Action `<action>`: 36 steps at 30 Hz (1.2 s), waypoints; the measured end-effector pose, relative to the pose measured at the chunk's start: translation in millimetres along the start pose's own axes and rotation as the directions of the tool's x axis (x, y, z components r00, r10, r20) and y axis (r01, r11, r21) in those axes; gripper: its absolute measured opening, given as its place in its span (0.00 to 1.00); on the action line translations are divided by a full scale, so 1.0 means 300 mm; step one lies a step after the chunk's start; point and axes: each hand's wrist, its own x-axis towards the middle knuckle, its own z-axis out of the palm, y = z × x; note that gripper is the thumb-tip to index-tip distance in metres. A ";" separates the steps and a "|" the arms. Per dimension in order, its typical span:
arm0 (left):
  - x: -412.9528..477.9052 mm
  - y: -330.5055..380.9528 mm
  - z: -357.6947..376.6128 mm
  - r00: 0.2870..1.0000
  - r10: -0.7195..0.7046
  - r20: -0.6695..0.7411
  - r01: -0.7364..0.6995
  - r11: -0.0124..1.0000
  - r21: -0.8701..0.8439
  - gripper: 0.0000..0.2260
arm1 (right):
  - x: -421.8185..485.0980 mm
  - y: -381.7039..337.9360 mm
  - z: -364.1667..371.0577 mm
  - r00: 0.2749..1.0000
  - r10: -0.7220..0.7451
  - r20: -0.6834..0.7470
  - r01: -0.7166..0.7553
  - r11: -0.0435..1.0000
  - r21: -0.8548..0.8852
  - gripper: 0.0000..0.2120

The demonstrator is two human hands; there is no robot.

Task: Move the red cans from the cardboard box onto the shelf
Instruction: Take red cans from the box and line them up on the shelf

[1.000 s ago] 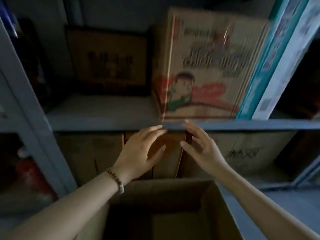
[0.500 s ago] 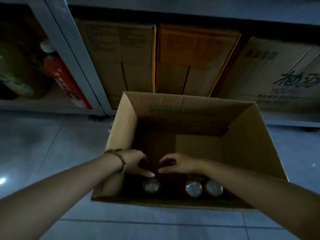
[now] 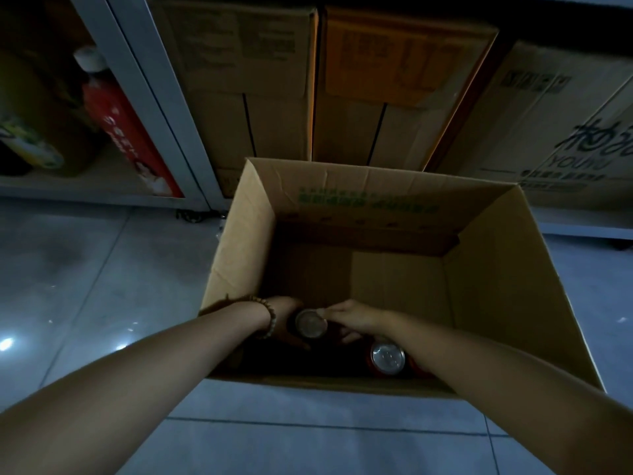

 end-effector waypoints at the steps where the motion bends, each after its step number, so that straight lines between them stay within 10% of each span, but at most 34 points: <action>1: 0.006 0.000 0.004 0.999 -0.011 -0.046 0.008 0.998 -0.057 0.27 | -0.001 0.002 -0.002 1.000 0.014 0.005 -0.014 0.998 0.066 0.20; 12: -0.086 0.117 -0.219 0.870 -0.040 -0.492 -0.242 0.834 -0.495 0.10 | -0.239 -0.176 -0.219 0.956 -0.247 -0.158 0.284 0.914 0.290 0.35; 15: -0.175 0.224 -0.397 0.740 -0.040 -0.672 -0.398 0.779 -0.485 0.30 | -0.431 -0.325 -0.300 0.855 -0.462 -0.235 0.508 0.838 0.201 0.24; 23: -0.524 0.546 -0.767 0.515 0.139 -0.846 -0.708 0.626 -0.329 0.26 | -0.813 -0.667 -0.396 0.359 -0.712 -0.603 0.773 0.589 -0.235 0.34; 29: -0.811 0.798 -0.977 0.312 0.231 -0.922 -0.842 0.517 -0.155 0.21 | -1.186 -0.882 -0.518 0.249 -0.784 -0.568 0.762 0.521 -0.384 0.33; 36: -1.242 1.175 -1.328 0.324 0.412 -0.852 -0.899 0.414 -0.142 0.15 | -1.738 -1.161 -0.615 0.175 -0.712 -0.680 0.739 0.551 -0.387 0.36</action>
